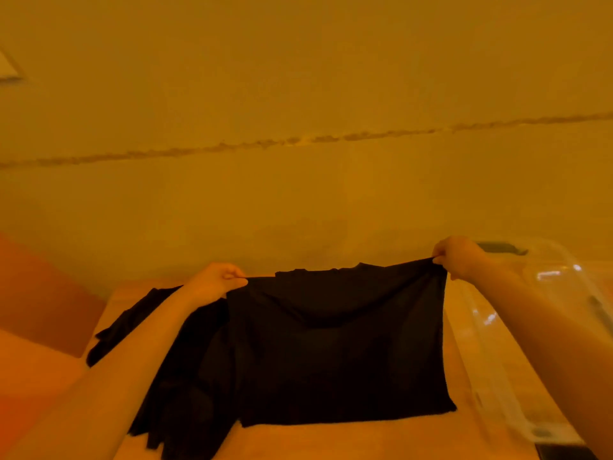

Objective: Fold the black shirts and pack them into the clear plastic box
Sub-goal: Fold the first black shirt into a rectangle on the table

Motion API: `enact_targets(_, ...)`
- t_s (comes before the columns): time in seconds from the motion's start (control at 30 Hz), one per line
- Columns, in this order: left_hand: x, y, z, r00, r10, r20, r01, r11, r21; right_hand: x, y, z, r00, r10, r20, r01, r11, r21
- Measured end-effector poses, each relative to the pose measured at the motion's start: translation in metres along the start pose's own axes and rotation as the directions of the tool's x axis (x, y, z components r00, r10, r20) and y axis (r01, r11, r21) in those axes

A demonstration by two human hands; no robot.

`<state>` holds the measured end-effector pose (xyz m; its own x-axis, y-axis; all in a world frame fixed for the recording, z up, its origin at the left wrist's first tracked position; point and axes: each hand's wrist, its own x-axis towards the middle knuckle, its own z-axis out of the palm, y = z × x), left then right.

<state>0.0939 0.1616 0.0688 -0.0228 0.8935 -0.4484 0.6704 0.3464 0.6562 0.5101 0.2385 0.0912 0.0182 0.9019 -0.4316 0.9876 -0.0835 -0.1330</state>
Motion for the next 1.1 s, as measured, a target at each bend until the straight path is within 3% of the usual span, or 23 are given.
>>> enact_targets(0.07,0.042,0.004,0.005,0.996,-0.073,-0.043,0.072,0.997,-0.036,0.045,-0.007,0.004,1.0,0.026,-0.012,-0.026,1.0,0.0)
enact_targets(0.17,0.09,-0.009,0.03,0.945,-0.127,-0.302,0.134,0.991,0.003,0.092,-0.015,0.028,0.988,0.137,-0.071,-0.132,0.988,0.075)
enact_targets(0.23,0.093,-0.021,0.067,0.895,-0.016,-0.446,0.075,0.991,0.114,0.094,-0.026,0.06,0.986,0.109,-0.123,-0.102,0.993,0.058)
enact_targets(0.27,0.087,-0.024,0.091,0.889,0.084,-0.45,0.004,0.982,0.19,0.089,-0.033,0.08,0.976,0.018,-0.216,-0.023,1.0,-0.021)
enact_targets(0.33,0.07,-0.026,0.134,0.896,0.276,-0.347,-0.14,0.918,0.37,0.068,-0.049,0.117,0.921,-0.123,-0.369,0.125,0.992,-0.019)
enact_targets(0.37,0.063,-0.029,0.152,0.909,0.324,-0.262,-0.182,0.874,0.451,0.056,-0.054,0.133,0.943,-0.126,-0.308,0.152,0.986,0.063)
enact_targets(0.43,0.052,-0.036,0.177,0.948,0.285,-0.141,-0.17,0.83,0.532,0.038,-0.054,0.165,0.982,-0.125,-0.14,0.144,0.981,0.128)
enact_targets(0.57,0.038,-0.058,0.198,0.989,0.148,-0.002,-0.109,0.738,0.666,0.017,-0.028,0.207,0.984,-0.135,-0.115,0.136,0.991,0.003)
enact_targets(0.7,0.028,-0.072,0.197,0.995,0.098,-0.019,-0.06,0.739,0.671,0.001,0.005,0.222,0.996,-0.08,-0.039,0.081,0.997,0.018)
enact_targets(0.9,0.011,-0.09,0.179,0.981,0.152,-0.118,-0.055,0.808,0.587,-0.01,0.021,0.227,0.981,-0.142,-0.134,0.139,0.99,-0.034)
enact_targets(1.1,-0.016,-0.114,0.168,0.987,0.133,-0.088,-0.073,0.869,0.489,-0.018,0.02,0.235,0.991,-0.113,-0.069,0.109,0.992,-0.068)
